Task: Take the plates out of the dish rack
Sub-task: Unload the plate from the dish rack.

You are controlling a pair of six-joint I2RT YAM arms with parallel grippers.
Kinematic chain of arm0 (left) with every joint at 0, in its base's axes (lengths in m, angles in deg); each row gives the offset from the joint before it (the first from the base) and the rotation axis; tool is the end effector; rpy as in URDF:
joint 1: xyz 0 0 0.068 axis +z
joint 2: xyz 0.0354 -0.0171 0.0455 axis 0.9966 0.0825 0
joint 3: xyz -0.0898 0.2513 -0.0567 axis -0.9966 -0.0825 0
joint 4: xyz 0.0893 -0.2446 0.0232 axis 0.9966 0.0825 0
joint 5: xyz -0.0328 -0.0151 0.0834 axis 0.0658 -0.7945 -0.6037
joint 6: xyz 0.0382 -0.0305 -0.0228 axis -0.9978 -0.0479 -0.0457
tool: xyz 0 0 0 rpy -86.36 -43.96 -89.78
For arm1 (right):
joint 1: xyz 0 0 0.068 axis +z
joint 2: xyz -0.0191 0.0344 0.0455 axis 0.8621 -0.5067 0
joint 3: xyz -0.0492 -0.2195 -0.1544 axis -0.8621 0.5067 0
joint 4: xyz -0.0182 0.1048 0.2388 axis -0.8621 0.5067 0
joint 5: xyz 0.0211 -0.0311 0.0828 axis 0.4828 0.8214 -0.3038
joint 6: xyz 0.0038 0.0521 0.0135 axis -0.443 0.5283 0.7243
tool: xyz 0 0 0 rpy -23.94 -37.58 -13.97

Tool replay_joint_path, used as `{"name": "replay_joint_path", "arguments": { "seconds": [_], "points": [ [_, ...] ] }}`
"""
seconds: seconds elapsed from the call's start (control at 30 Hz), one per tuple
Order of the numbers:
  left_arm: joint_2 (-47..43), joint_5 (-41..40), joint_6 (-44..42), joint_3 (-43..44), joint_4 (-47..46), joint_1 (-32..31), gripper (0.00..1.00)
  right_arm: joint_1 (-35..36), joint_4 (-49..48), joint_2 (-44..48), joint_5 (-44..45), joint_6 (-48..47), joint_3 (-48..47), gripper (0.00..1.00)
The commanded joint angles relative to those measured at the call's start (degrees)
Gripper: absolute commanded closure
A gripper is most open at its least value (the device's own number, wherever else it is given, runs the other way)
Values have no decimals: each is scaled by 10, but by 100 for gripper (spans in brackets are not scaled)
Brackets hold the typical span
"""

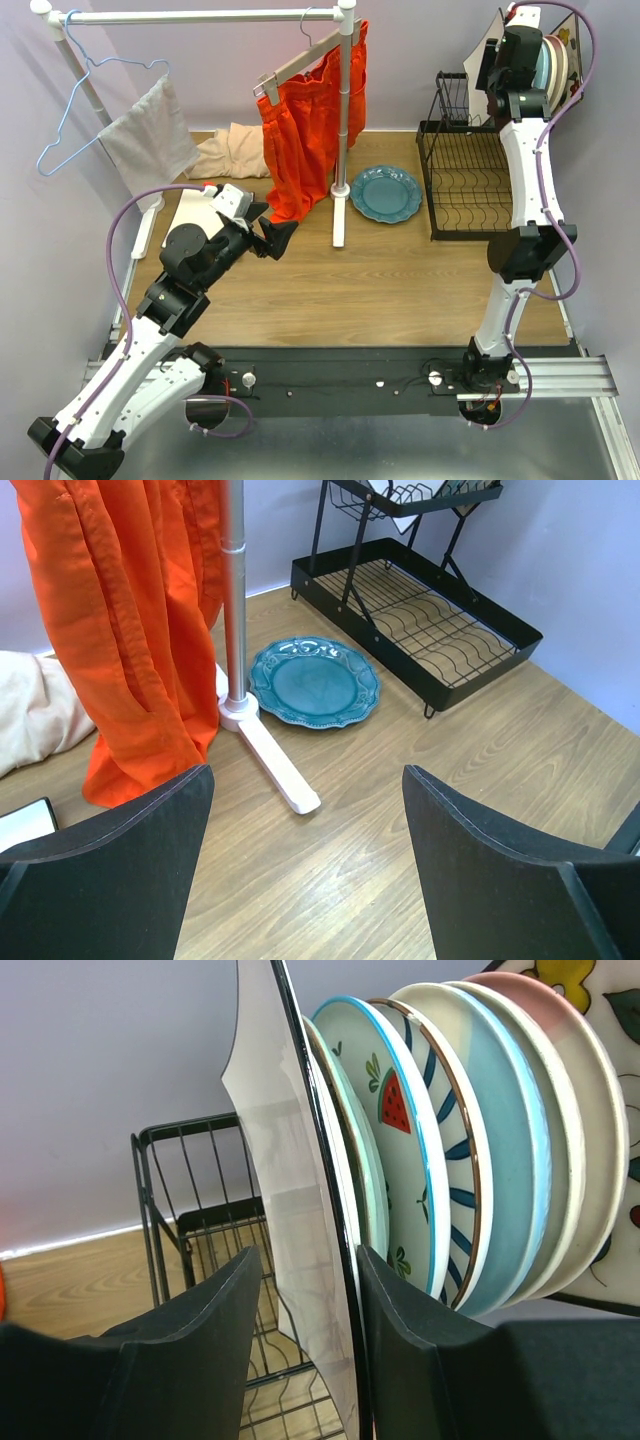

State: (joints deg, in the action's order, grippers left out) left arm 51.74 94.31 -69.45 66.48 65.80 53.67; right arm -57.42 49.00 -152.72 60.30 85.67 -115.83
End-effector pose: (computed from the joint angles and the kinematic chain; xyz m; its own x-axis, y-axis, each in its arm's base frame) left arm 0.1354 -0.0889 0.3706 -0.1024 -0.1739 -0.9794 0.6241 0.7555 -0.1994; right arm 0.4524 0.0047 0.4659 -0.2481 -0.0532 -0.9673 0.2825 0.9511 -0.1248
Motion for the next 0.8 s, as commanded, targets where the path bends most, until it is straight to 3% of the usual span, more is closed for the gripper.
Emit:
{"name": "replay_joint_path", "arguments": {
  "seconds": [0.0, 0.43, 0.77],
  "points": [
    [-2, 1, -9, -4, -4, 4, 14, 0, -14, -20, -11, -18, -19, 49],
    [2, 1, -8, -3, -5, 7, 14, 22, -21, -35, 25, -54, -33, 53],
    [4, 3, -8, -2, -6, 9, 14, 41, -31, -44, 70, -82, -38, 67]
  ]
}}
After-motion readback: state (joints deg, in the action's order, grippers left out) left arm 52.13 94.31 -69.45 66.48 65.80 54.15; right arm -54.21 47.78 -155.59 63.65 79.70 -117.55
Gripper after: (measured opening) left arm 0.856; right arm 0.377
